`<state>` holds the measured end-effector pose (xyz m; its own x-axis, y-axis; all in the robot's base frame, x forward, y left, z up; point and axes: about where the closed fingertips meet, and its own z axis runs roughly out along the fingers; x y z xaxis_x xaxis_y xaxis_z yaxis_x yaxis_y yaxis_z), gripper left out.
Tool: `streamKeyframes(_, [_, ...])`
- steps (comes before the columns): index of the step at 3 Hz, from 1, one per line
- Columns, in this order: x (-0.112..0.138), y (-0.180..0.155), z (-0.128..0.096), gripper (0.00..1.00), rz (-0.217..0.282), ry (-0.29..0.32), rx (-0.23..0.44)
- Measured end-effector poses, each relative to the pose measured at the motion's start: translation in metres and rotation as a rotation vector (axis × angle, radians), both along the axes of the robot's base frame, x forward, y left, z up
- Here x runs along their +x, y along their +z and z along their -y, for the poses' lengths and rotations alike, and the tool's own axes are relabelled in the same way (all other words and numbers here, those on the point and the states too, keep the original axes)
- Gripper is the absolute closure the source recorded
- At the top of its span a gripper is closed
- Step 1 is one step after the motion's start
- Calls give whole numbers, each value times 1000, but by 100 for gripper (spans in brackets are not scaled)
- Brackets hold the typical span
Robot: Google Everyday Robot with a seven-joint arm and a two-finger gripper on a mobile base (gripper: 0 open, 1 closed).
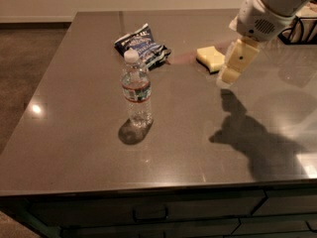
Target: Move blue chip bag near water bottle
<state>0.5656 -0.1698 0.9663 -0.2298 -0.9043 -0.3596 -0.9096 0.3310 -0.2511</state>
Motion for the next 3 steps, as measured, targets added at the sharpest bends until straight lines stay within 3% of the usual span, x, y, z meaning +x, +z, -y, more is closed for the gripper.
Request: streamKeyframes(3, [132, -37, -107, 0, 23, 5, 121])
